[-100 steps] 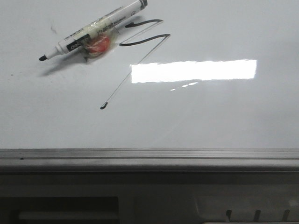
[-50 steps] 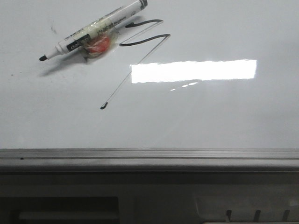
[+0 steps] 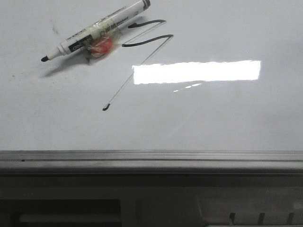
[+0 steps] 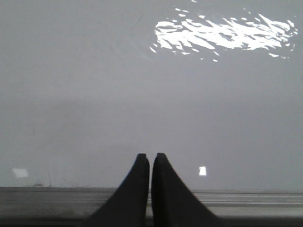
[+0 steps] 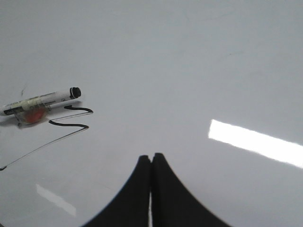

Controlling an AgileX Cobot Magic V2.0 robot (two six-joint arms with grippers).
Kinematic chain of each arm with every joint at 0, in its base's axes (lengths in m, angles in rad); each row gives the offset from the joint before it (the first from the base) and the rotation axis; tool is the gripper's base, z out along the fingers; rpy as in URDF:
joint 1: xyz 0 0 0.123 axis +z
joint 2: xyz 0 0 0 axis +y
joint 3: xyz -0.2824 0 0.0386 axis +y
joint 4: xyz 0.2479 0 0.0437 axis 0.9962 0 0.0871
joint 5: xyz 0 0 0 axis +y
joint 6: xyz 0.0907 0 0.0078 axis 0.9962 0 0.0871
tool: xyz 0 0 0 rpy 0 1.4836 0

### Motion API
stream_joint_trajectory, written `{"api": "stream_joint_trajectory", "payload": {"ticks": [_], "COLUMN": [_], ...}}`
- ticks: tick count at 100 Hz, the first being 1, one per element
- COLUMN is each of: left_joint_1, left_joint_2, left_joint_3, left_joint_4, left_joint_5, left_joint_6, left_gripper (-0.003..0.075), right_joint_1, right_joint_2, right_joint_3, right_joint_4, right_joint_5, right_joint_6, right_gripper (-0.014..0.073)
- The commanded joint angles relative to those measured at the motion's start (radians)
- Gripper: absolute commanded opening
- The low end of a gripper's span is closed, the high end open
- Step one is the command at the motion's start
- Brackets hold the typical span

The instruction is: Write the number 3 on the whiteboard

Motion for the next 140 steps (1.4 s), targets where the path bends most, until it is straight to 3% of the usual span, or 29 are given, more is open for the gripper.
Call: {"api": "stream_joint_trajectory", "payload": {"ticks": [1, 74, 81, 93, 100, 122, 133, 140], "left_joint_1": [0.002, 0.002, 0.002, 0.002, 0.002, 0.002, 0.002, 0.002], "left_joint_2": [-0.022, -0.022, -0.022, -0.022, -0.022, -0.022, -0.022, -0.022], "left_joint_3": [0.010, 0.010, 0.010, 0.010, 0.010, 0.010, 0.010, 0.010], "left_joint_4": [-0.001, -0.001, -0.001, -0.001, -0.001, -0.001, -0.001, -0.001], "left_joint_5": [-0.065, -0.065, -0.065, -0.065, -0.065, -0.065, -0.065, -0.065], "left_joint_6": [-0.012, -0.012, -0.012, -0.012, -0.012, -0.012, -0.012, -0.012], "left_gripper": [-0.0021, -0.0021, -0.0021, -0.0021, -0.0021, -0.0021, -0.0021, -0.0021], "right_joint_1": [-0.005, -0.029, -0.081, -0.236, -0.321, -0.454, -0.488, -0.493], "right_joint_2": [0.007, 0.003, -0.010, -0.040, -0.064, -0.223, -0.295, -0.286], "right_joint_3": [-0.027, -0.008, 0.017, 0.072, 0.102, 0.222, 0.218, 0.218], "right_joint_4": [-0.002, -0.031, -0.213, -0.610, -0.691, -0.691, -0.691, -0.691], "right_joint_5": [-0.079, -0.047, -0.042, 0.043, 0.126, 0.255, 0.451, 0.472], "right_joint_6": [0.000, 0.003, 0.168, 0.765, 0.962, 0.974, 0.974, 0.974], "right_gripper": [-0.0061, -0.0062, -0.0062, -0.0062, -0.0062, -0.0062, -0.0062, -0.0062]}}
